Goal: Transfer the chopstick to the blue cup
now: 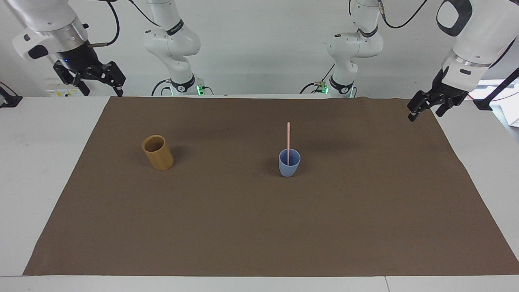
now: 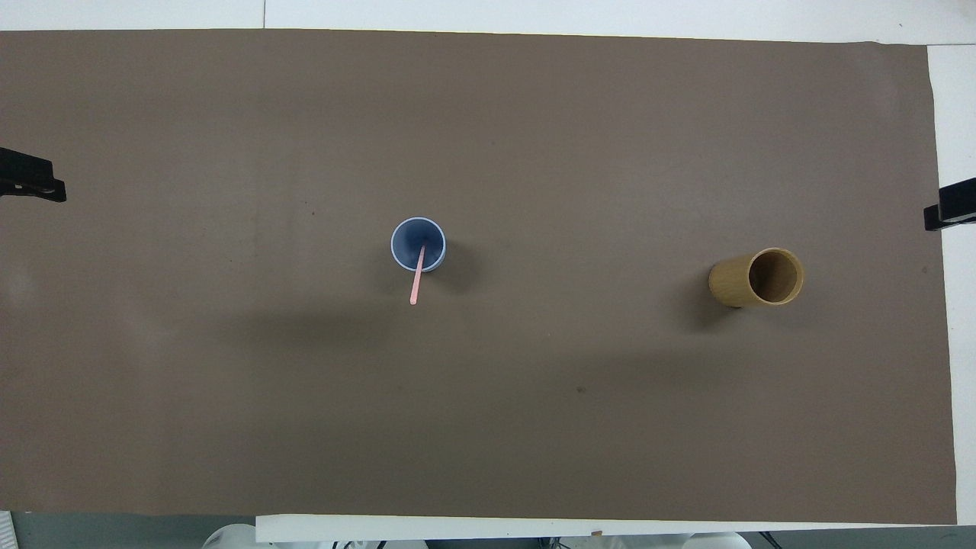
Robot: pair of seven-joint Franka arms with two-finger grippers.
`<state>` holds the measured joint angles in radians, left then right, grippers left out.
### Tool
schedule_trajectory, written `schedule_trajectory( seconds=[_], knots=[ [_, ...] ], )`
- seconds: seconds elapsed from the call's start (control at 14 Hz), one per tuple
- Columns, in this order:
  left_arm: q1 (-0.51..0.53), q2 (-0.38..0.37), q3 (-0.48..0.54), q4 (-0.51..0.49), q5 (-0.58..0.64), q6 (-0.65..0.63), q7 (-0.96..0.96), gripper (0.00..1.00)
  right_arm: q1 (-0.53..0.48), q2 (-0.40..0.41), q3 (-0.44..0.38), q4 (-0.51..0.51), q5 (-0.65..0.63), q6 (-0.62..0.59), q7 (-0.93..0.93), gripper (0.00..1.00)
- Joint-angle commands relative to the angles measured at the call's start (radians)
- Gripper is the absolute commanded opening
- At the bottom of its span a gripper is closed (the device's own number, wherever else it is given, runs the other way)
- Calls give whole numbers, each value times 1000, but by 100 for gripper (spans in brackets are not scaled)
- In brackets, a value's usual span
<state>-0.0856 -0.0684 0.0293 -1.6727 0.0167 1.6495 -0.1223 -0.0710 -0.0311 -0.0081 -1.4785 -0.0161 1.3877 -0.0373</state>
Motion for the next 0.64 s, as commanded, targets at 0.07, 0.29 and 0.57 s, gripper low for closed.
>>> schedule_trajectory(
  seconds=[0.07,0.29,0.57],
  knots=[
    [-2,-5,1,-4,12,-13,0,100,71,-7,-36,-13,-18,-15,0,100],
    [-2,-7,1,-4,12,-13,0,100,92,-9,-67,-13,-18,-15,0,100],
    [-2,-5,1,-4,12,-13,1,100,94,-9,-69,-13,-16,-15,0,100]
  ],
)
